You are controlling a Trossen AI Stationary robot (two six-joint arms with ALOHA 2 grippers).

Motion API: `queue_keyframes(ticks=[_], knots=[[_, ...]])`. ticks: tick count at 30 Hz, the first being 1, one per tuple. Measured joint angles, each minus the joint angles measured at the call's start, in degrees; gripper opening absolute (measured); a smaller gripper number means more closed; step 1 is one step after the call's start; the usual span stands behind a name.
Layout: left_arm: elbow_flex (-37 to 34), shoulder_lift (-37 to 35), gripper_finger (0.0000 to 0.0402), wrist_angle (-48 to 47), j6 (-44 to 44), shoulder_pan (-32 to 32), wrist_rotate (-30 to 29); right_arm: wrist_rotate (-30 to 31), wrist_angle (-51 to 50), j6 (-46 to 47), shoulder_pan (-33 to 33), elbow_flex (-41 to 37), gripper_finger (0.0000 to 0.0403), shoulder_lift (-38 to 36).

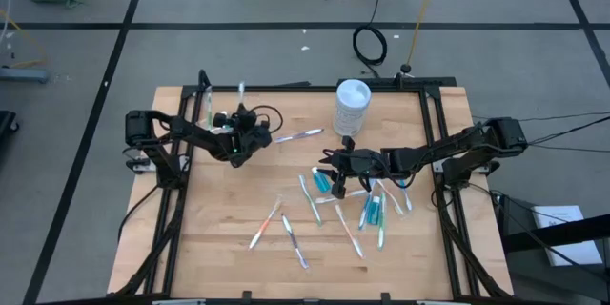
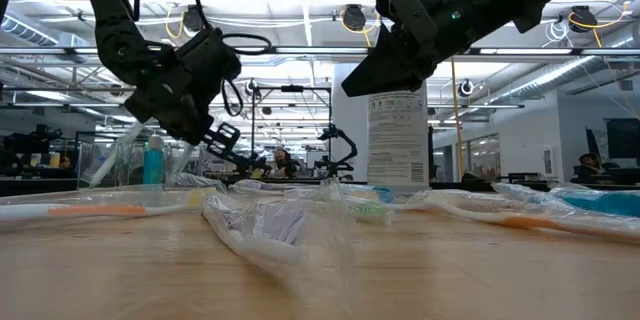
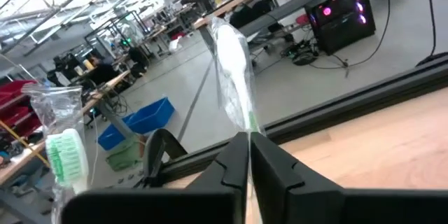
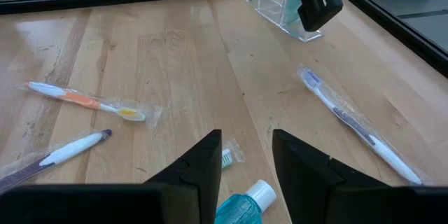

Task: Pick & Place toothbrushing station
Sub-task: Put the green toothbrush into the transparent organizer, then put the orange toothbrush into the transparent organizer

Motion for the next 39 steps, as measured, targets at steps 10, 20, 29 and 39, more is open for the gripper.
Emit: queue_keyframes(ticks=[10,20,29,39], knots=[[0.02,-1.54,0.0120,-1.80,1.07,0.00,3.99,0.00,0.00,0.00,0.00,-0.01,0.0121,0.00],[0.09,-18.29,0.0169,-12.97,-5.28,-0.47,24.40,0.00,-0.07,0.18,0.00,0.00,0.0121,0.00],[0.09,-30.41,0.0148,-20.16,-2.89,-6.77,50.72,0.01,-0.09,0.20,-0.01,0.00,0.0121,0.00],[0.08,-28.88,0.0134,-22.52,-12.61,-22.45,81.05,0.05,0.06,-0.57,-0.04,0.00,0.0121,0.00]])
